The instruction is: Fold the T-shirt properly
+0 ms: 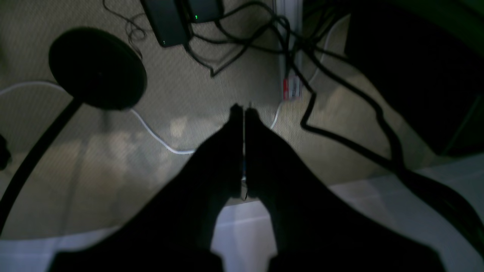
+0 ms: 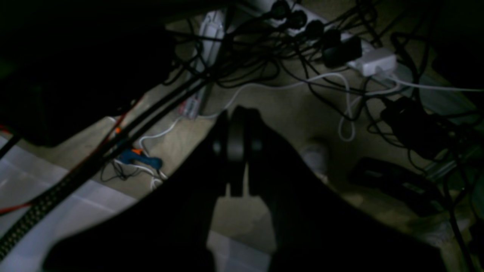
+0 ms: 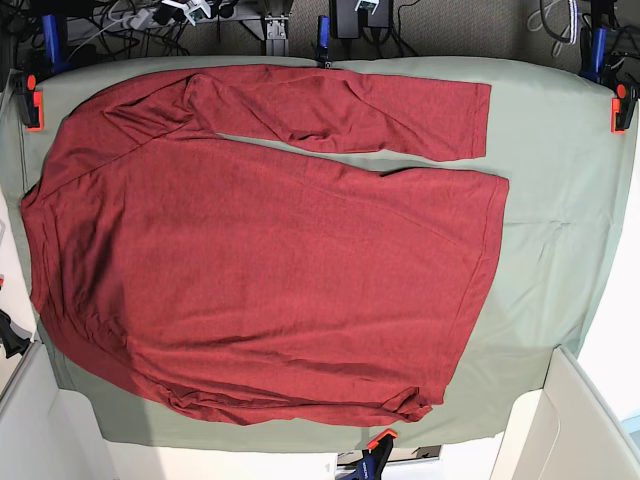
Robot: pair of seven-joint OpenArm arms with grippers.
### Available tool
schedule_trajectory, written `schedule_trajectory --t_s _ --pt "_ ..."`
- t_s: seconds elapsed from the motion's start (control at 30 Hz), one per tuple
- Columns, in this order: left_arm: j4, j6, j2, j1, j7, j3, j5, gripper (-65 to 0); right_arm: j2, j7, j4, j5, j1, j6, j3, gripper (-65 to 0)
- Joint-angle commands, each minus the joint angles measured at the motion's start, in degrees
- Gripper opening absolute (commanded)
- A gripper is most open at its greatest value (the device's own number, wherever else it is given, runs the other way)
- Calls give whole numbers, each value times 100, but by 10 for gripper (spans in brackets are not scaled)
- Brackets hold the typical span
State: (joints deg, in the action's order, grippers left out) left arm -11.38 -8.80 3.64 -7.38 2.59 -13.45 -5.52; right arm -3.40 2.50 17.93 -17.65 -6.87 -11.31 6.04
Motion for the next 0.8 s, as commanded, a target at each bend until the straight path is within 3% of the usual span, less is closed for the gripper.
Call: schedule_trajectory --t_s 0.0,0.13,0.27,0.5,0.77 --pt "-107 -157 87 -144 -87 -9 -83 -645 -63 28 76 -13 -107 -57 9 -650" --pt "-715 -621 369 -621 -439 -7 -522 -645 -297 28 555 -13 -509 -400 9 -650" --pt "-1582 -647 605 -1198 -474 96 -754 -645 -588 31 1335 55 -1088 -951 9 -650" --pt "-3421 -704 697 -2358 -385 896 -828 -645 -1115 31 3040 1021 -2210 -1698 9 -650" --pt "-5613 -1679 704 -3427 813 1950 -2173 -602 -1523 28 4981 1432 -3303 -1744 -9 -650"
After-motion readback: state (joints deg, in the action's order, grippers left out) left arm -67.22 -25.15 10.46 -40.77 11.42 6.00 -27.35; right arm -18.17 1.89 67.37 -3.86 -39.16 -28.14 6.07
